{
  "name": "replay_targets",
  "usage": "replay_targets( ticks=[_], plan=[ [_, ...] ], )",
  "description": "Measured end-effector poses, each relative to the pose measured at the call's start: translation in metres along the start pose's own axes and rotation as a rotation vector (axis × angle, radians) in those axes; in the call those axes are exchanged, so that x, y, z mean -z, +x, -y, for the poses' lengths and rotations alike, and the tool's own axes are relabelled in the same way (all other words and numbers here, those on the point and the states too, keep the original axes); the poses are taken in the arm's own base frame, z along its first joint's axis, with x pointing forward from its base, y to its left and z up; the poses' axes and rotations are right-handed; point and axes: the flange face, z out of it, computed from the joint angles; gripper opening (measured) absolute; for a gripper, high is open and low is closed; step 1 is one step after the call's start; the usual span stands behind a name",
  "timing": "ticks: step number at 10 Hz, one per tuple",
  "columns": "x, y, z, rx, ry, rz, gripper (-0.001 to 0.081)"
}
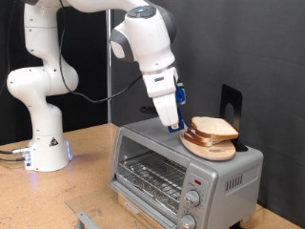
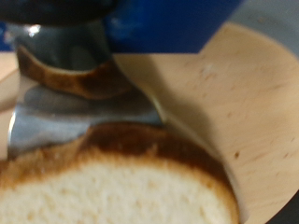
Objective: Make a piece of toast with the oven
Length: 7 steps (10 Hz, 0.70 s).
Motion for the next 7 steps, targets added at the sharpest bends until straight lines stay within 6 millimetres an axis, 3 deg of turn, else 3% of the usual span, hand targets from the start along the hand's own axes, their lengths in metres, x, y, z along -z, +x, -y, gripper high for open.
replay_targets(
  ticks=[7],
  plan=[
    [-0.013, 0.004, 0.009, 0.042, -0.038, -0.143, 0.0447]
  ],
)
